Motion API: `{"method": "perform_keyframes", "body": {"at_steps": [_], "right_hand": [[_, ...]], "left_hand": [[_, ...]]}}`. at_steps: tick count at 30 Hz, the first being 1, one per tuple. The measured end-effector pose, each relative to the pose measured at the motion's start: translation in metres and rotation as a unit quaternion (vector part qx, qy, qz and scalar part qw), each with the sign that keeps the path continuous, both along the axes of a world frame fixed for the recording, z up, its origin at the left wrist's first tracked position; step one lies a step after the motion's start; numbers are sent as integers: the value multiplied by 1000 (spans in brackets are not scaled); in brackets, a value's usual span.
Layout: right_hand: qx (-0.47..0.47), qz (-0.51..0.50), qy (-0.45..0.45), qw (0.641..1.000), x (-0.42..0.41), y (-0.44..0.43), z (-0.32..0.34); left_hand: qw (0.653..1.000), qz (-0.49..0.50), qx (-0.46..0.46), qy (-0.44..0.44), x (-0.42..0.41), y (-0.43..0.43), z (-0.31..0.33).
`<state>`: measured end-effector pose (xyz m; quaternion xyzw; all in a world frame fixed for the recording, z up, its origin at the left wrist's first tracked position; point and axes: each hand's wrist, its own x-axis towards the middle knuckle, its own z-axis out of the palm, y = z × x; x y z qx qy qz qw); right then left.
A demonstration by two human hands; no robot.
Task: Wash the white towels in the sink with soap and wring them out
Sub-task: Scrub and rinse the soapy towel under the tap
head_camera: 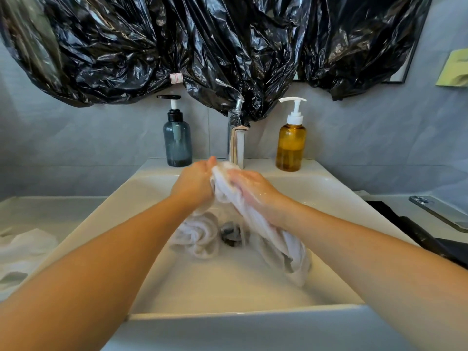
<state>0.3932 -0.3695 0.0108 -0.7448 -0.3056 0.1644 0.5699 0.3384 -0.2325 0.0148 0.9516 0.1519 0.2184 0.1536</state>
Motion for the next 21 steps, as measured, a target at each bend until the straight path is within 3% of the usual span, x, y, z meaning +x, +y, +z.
{"method": "perform_keyframes", "body": {"at_steps": [2,5,11,15,19,21], "right_hand": [[8,-19,8,1000,-1,4,-2],[-33,-127,38,991,9,2,4],[-11,-171,73,983,13,9,10],[1,-197,106,975,12,10,17],[5,-165,134,977,8,15,20],[1,-173,109,979,6,13,24]], "left_hand": [[999,-19,-26,-21,-3,-2,-2],[984,-79,-147,-60,0,-31,-6],[997,18,-73,-24,30,-26,0],[984,26,-176,-18,27,-43,5],[984,60,-163,-44,34,-21,13],[983,43,-181,-15,33,-24,13]]}}
